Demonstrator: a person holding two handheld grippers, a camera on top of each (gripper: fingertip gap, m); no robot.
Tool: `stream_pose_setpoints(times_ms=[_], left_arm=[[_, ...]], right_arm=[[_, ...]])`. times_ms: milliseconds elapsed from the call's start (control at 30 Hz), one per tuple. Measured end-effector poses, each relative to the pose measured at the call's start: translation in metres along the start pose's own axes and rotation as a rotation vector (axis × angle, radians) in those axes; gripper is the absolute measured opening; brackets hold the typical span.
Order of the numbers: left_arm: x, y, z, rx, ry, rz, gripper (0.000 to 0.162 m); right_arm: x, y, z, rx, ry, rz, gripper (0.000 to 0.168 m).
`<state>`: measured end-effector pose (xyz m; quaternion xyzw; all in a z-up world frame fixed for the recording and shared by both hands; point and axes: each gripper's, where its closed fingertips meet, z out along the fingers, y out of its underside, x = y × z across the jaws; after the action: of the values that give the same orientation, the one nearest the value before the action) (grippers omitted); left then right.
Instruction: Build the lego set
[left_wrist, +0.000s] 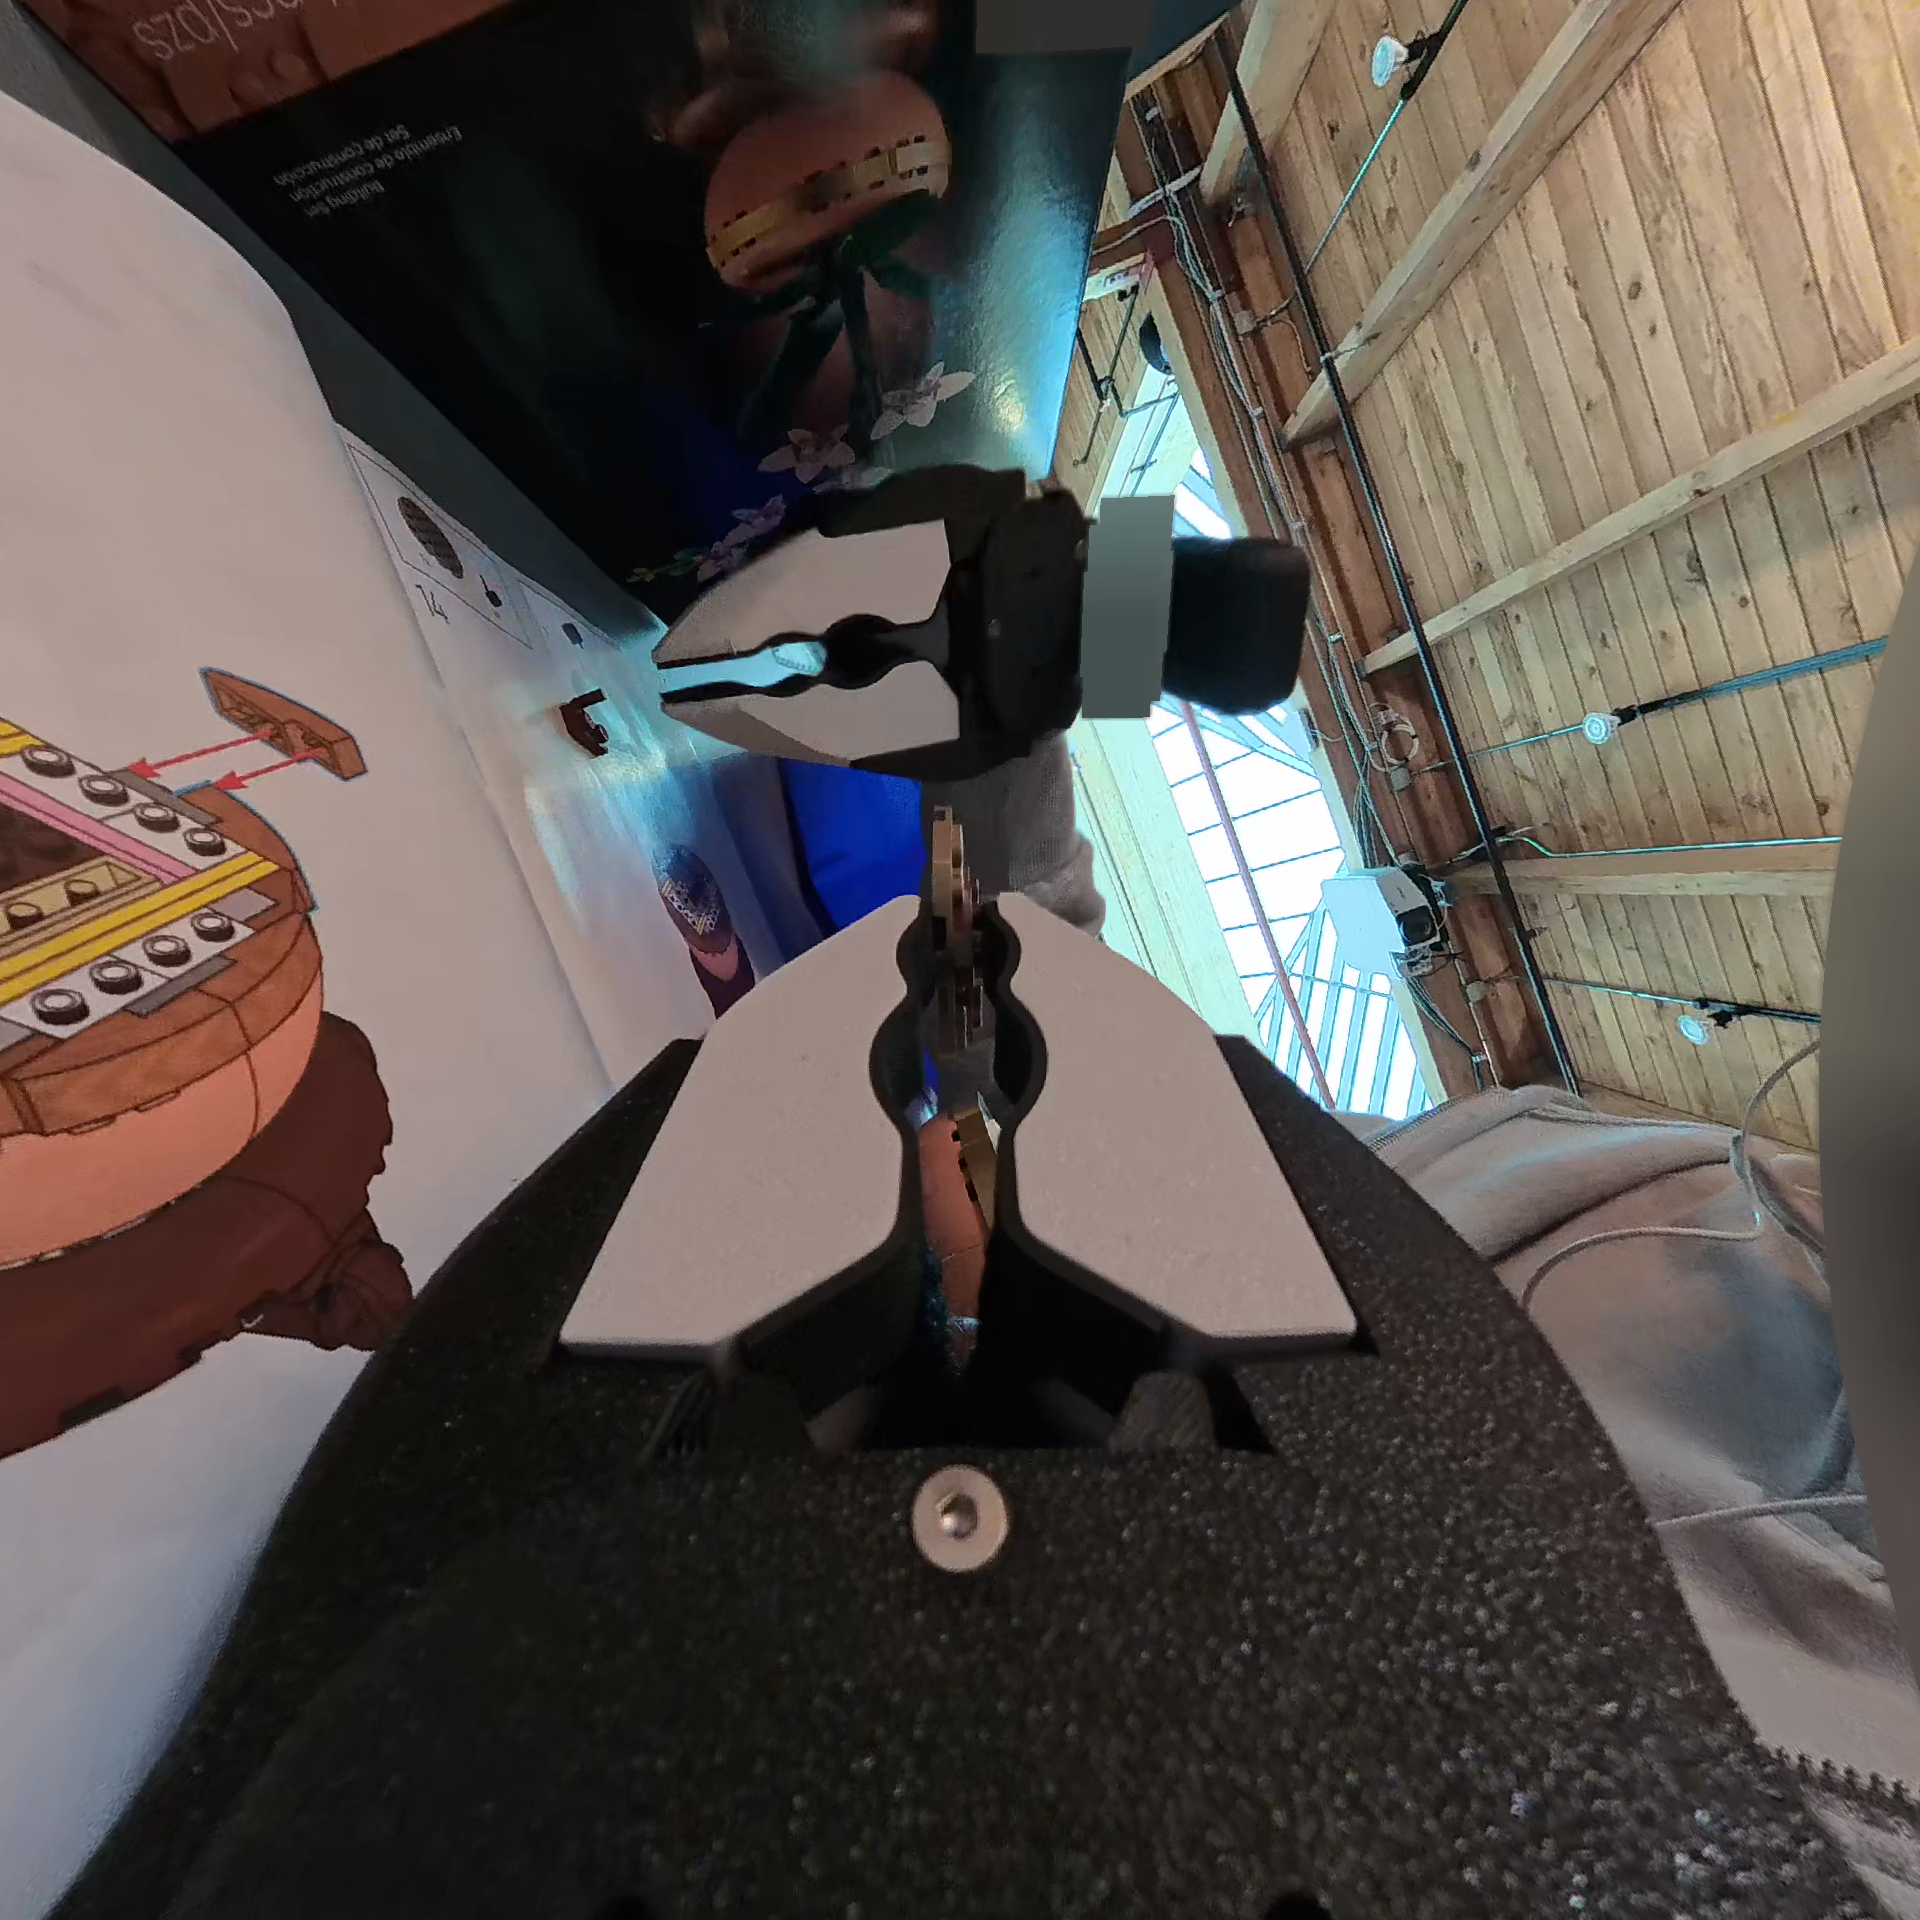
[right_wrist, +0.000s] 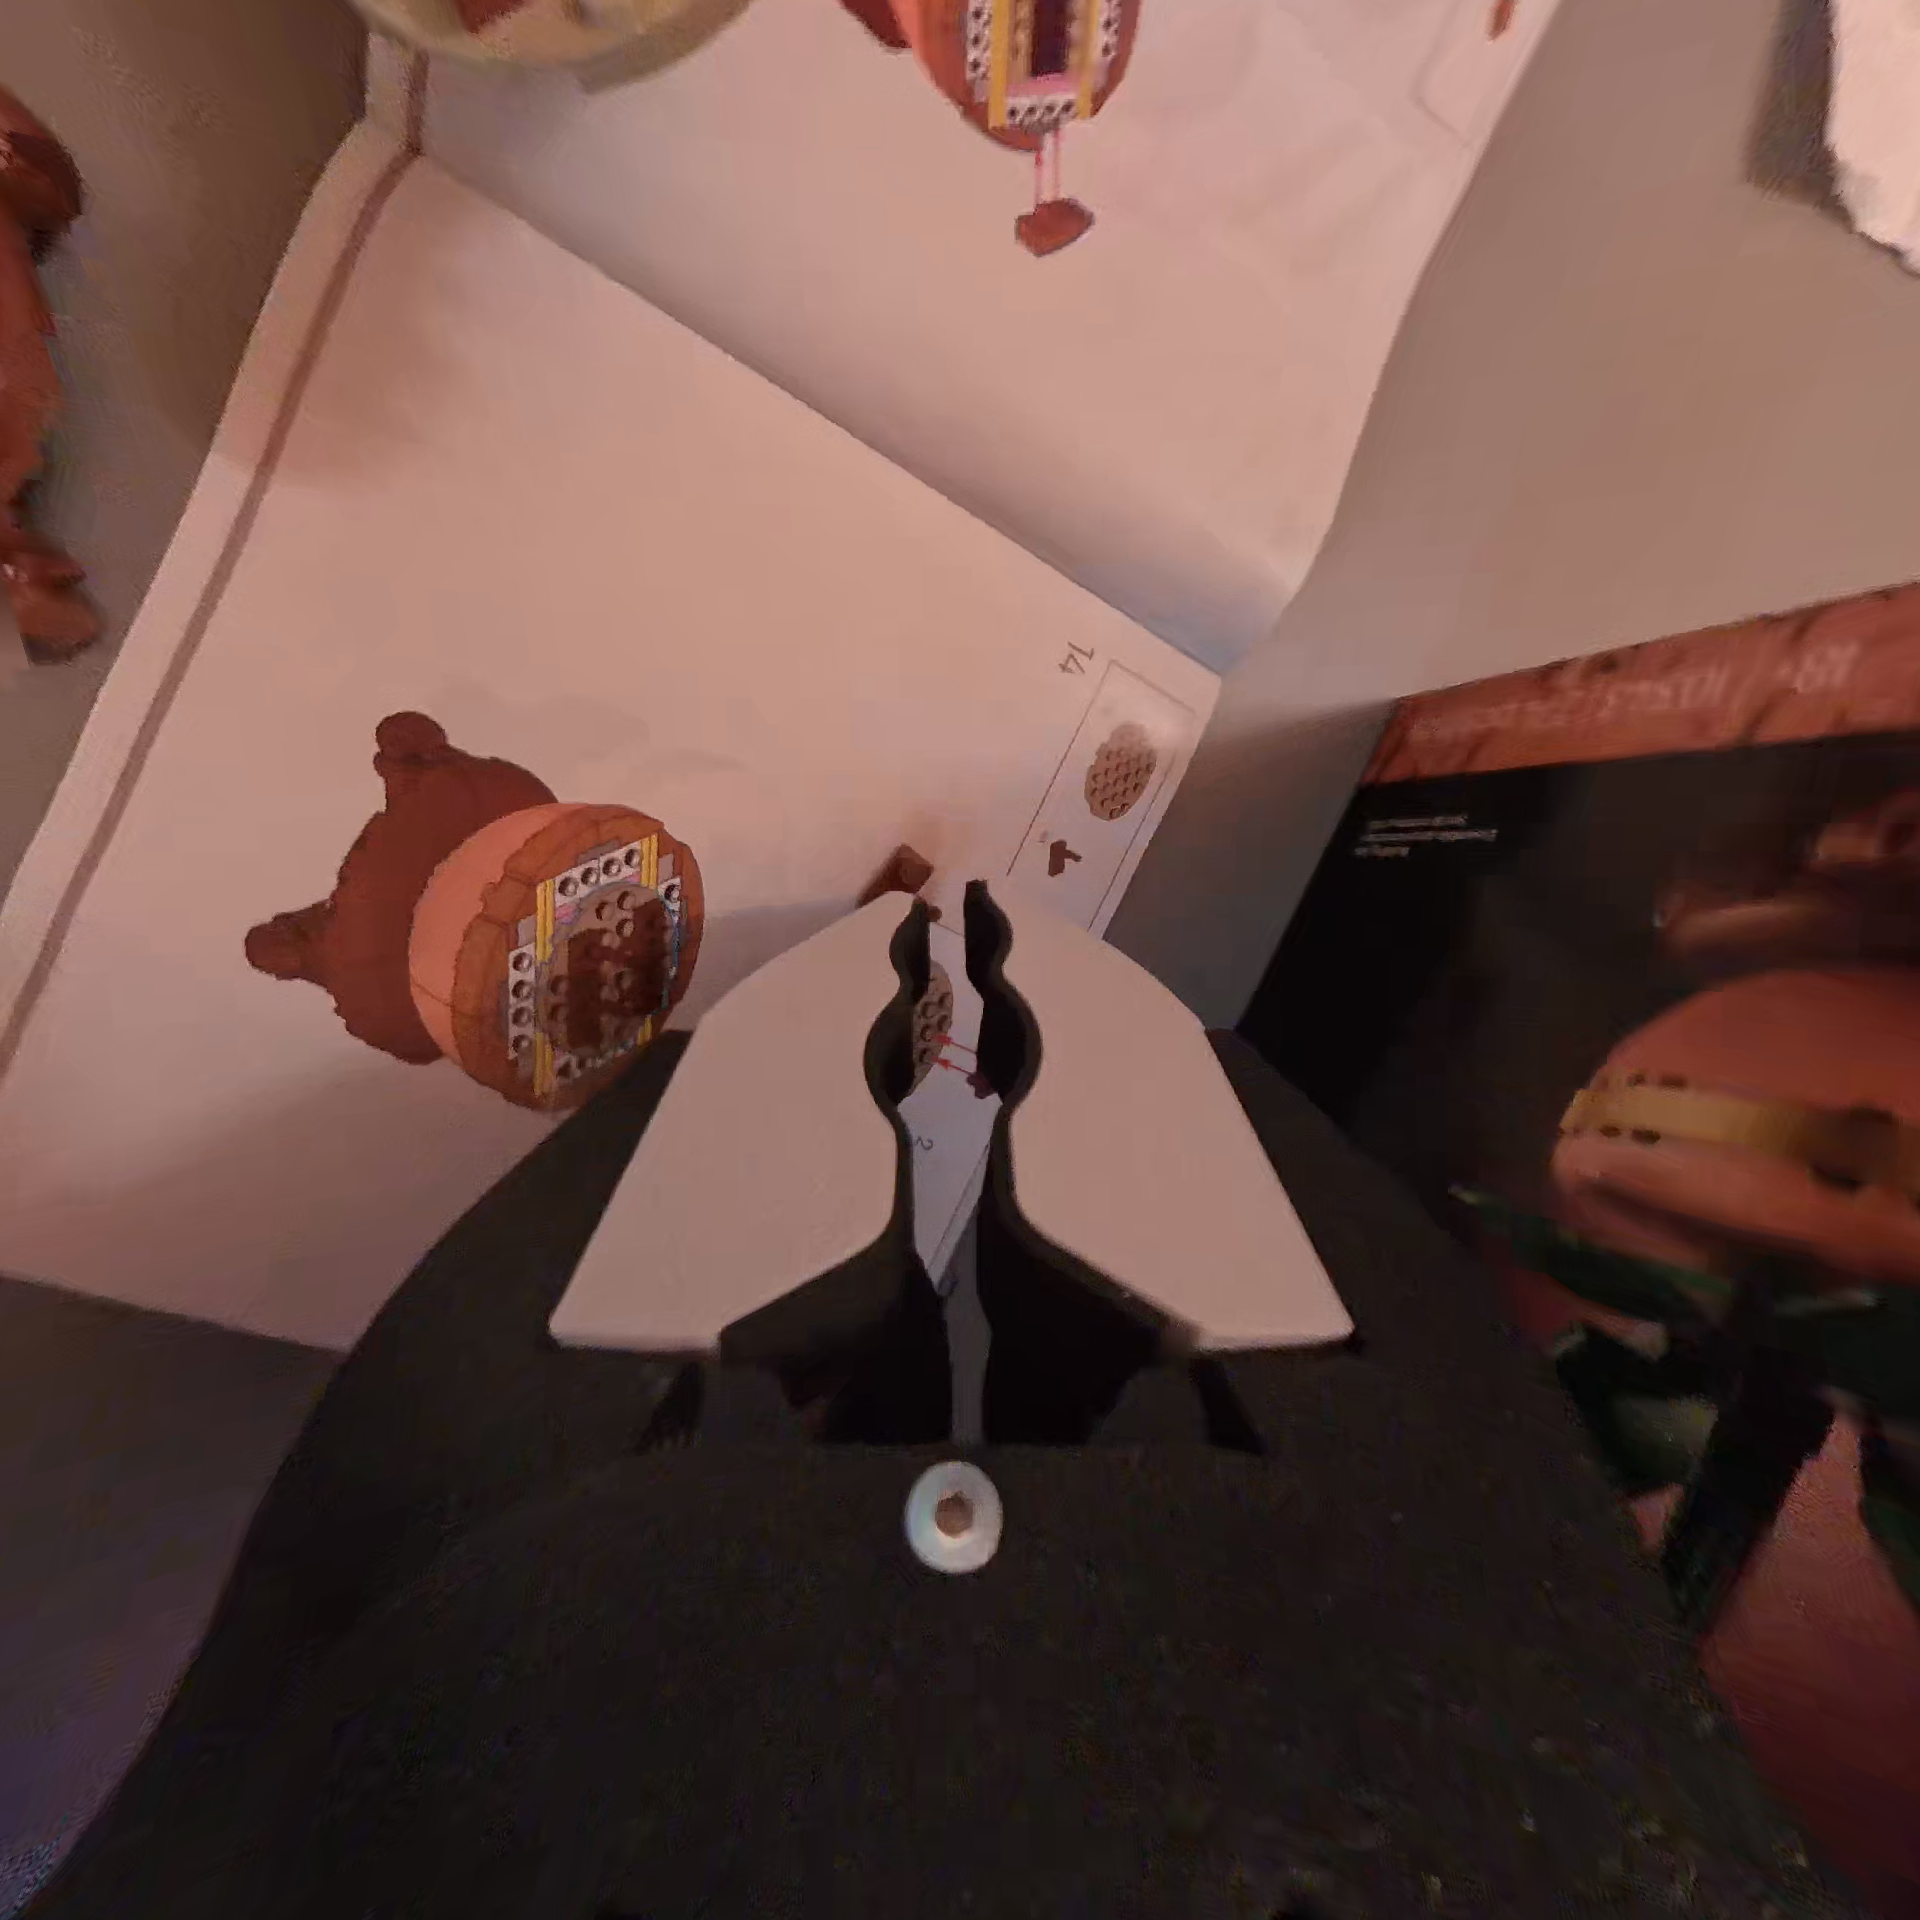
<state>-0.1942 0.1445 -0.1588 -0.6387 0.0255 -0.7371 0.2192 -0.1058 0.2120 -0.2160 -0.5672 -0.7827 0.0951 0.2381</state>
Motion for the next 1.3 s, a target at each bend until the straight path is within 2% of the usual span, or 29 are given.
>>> stream_pose_setpoints(times_ms=[167,433,500,700,800,900,1000,1100,1300], left_arm=[[0.001,0.001,0.000,-0.006,0.008,0.000,0.007],[0.002,0.001,0.000,-0.012,0.016,-0.005,0.007],[0.002,0.001,0.000,-0.008,0.017,-0.006,0.007],[0.002,0.000,0.000,-0.004,0.025,-0.013,0.007],[0.002,0.001,0.000,-0.010,0.026,-0.014,0.007],[0.003,0.001,0.000,-0.014,0.027,-0.013,0.007],[0.003,0.001,0.000,-0.009,0.032,-0.012,0.007],[0.004,0.000,-0.001,-0.005,0.037,-0.009,0.007],[0.004,-0.001,-0.001,0.004,0.037,-0.006,0.007]], right_arm=[[-0.004,0.009,0.006,-0.095,-0.121,-0.027,0.006],[-0.003,0.015,0.015,-0.155,-0.128,0.000,0.000],[-0.007,0.012,0.012,-0.139,-0.126,0.147,0.000],[-0.033,-0.002,0.002,-0.120,-0.002,0.802,0.001],[-0.048,-0.012,0.004,-0.069,0.025,0.957,0.006],[-0.054,-0.014,0.002,-0.052,0.062,0.938,0.014],[-0.051,-0.018,-0.012,0.013,0.070,0.762,0.017],[-0.037,-0.006,-0.020,0.025,0.126,0.563,0.017],[-0.035,0.001,0.001,0.013,0.027,0.586,0.008]])
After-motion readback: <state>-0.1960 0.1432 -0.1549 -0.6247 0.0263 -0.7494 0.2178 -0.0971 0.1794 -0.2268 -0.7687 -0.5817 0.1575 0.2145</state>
